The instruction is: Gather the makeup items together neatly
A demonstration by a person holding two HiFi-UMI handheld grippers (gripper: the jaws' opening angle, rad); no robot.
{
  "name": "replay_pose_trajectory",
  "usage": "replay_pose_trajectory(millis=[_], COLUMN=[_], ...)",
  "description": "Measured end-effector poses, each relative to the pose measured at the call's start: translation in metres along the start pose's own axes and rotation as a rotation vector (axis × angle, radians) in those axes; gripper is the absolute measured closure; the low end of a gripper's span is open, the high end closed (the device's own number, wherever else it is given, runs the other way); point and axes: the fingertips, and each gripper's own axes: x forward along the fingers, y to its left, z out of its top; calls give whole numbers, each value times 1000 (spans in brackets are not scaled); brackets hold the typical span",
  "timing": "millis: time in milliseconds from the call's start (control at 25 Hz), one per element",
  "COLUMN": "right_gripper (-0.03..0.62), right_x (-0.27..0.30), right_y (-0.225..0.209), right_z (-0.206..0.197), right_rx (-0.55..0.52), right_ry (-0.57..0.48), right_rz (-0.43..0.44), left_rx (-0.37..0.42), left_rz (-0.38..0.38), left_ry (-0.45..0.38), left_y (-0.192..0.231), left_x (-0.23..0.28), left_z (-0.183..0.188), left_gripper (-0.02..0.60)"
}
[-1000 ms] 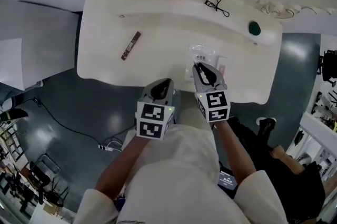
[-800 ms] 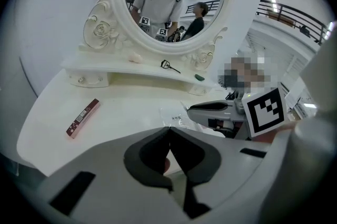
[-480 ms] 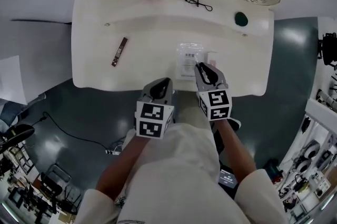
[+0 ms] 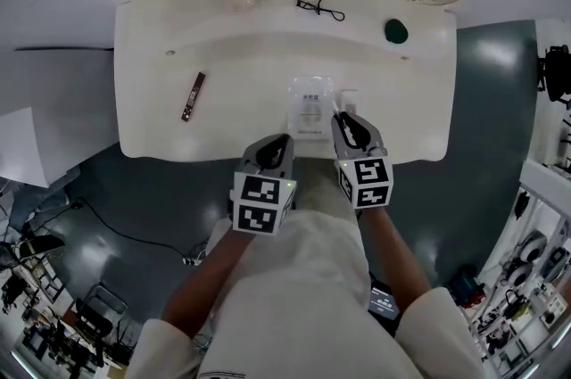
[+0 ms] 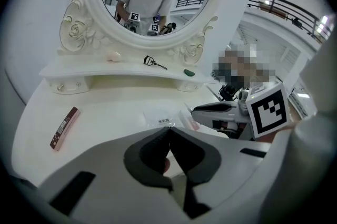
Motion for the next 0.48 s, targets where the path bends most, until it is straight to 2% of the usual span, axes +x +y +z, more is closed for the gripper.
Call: replay_pose_trajectory(millis=[480], right_gripper=[531], right_x=[-7], right_y=[-25], right_z=[-9], right_rx=[42], right_ry=[-5], right_rz=[-44], left_rx=[30], left_rz=[-15], left_ry=[22], left_y=[-17], left_x=[15], left_z=[7], left_gripper=[572])
